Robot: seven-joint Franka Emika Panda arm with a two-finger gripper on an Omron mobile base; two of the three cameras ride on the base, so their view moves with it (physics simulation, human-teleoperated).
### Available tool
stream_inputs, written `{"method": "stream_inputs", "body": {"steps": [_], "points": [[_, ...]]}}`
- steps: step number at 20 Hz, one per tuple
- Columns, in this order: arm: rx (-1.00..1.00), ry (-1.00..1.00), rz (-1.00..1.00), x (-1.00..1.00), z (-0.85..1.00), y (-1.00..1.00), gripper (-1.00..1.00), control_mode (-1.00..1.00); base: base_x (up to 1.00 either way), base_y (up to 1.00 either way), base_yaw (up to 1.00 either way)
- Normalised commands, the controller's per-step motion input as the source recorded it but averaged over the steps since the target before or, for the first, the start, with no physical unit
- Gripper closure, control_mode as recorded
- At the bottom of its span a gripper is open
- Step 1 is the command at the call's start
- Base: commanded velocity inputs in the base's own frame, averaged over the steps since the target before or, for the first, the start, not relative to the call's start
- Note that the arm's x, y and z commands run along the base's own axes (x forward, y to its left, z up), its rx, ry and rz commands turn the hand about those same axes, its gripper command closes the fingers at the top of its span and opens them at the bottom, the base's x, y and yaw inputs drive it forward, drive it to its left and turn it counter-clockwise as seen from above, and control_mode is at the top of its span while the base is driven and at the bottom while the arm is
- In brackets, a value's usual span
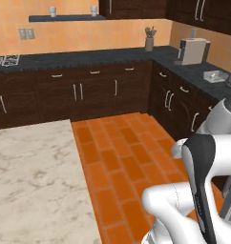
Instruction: Take the meat container that has the steak and place it on the second highest rack of the freezer. Then take the vegetable container that has the mushroom and carrot and place it on the highest rack of the freezer.
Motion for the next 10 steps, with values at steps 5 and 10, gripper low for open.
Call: {"method": "stream_inputs", "body": {"steps": [5, 10], "points": [[0.0, 0.0, 0.0, 0.0, 0.0, 0.0, -1.0, 1.0, 0.8, 0.54, 0.0], [0.0, 0.0, 0.0, 0.0, 0.0, 0.0, -1.0, 1.0, 1.0, 0.52, -0.01]]}}
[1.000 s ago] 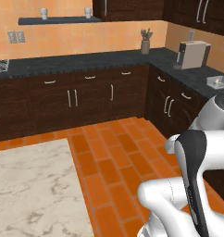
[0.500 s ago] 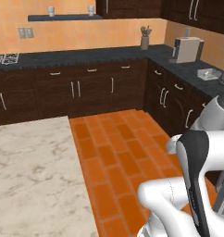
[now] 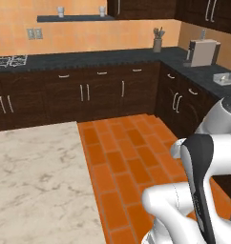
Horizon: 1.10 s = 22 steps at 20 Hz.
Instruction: Take the meat container that has the steak and place it on the second highest rack of the freezer. Then take the vegetable container that has the mushroom and carrot and place it on the highest rack of the freezer.
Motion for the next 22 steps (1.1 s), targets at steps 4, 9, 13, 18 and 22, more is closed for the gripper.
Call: {"method": "stream_inputs", "body": {"steps": [4, 9, 13, 18, 22], "points": [[0.0, 0.0, 0.0, 0.0, 0.0, 0.0, -1.0, 1.0, 1.0, 0.51, -0.15], [0.0, 0.0, 0.0, 0.0, 0.0, 0.0, -1.0, 1.0, 1.0, 0.12, -0.25], [0.0, 0.0, 0.0, 0.0, 0.0, 0.0, -1.0, 1.0, 1.0, 0.77, -0.16], [0.0, 0.0, 0.0, 0.0, 0.0, 0.0, -1.0, 1.0, 1.0, 1.0, -0.08], [0.0, 0.0, 0.0, 0.0, 0.0, 0.0, -1.0, 1.0, 1.0, 0.93, -0.06]]}}
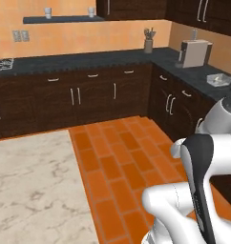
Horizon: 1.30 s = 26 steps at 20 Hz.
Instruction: Take the meat container that has the steak and place it on the second highest rack of the freezer. Then take the vegetable container that has the mushroom and carrot and place it on the highest rack of the freezer.
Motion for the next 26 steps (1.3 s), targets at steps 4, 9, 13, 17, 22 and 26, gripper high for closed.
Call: {"method": "stream_inputs", "body": {"steps": [4, 9, 13, 17, 22, 26], "points": [[0.0, 0.0, 0.0, 0.0, 0.0, 0.0, -1.0, 1.0, -0.87, -0.23, 0.0], [0.0, 0.0, 0.0, 0.0, 0.0, 0.0, -1.0, 1.0, -1.0, -0.14, -0.03], [0.0, 0.0, 0.0, 0.0, 0.0, 0.0, -1.0, 1.0, -0.72, 0.04, 0.2], [0.0, 0.0, 0.0, 0.0, 0.0, 0.0, -1.0, 1.0, 0.06, 0.07, 0.16], [0.0, 0.0, 0.0, 0.0, 0.0, 0.0, -1.0, 1.0, 0.6, 0.3, -0.11], [0.0, 0.0, 0.0, 0.0, 0.0, 0.0, -1.0, 1.0, 1.0, 0.58, -0.15]]}}
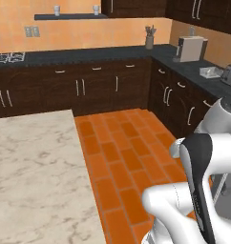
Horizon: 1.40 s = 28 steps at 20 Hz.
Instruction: Take the meat container that has the steak and place it on the second highest rack of the freezer. Then take the vegetable container that has the mushroom and carrot and place it on the highest rack of the freezer.
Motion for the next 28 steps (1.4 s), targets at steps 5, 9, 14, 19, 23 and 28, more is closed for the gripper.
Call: {"method": "stream_inputs", "body": {"steps": [5, 9, 14, 19, 23, 28], "points": [[0.0, 0.0, 0.0, 0.0, 0.0, 0.0, -1.0, 1.0, 1.0, 0.57, -0.05], [0.0, 0.0, 0.0, 0.0, 0.0, 0.0, -1.0, 1.0, 0.75, 0.15, -0.07], [0.0, 0.0, 0.0, 0.0, 0.0, 0.0, -1.0, 1.0, -0.71, -0.53, -0.15], [0.0, 0.0, 0.0, 0.0, 0.0, 0.0, -1.0, 1.0, 0.08, -0.03, 0.0], [0.0, 0.0, 0.0, 0.0, 0.0, 0.0, -1.0, 1.0, 1.0, 0.31, 0.01], [0.0, 0.0, 0.0, 0.0, 0.0, 0.0, -1.0, 1.0, 1.0, 0.48, 0.0]]}}
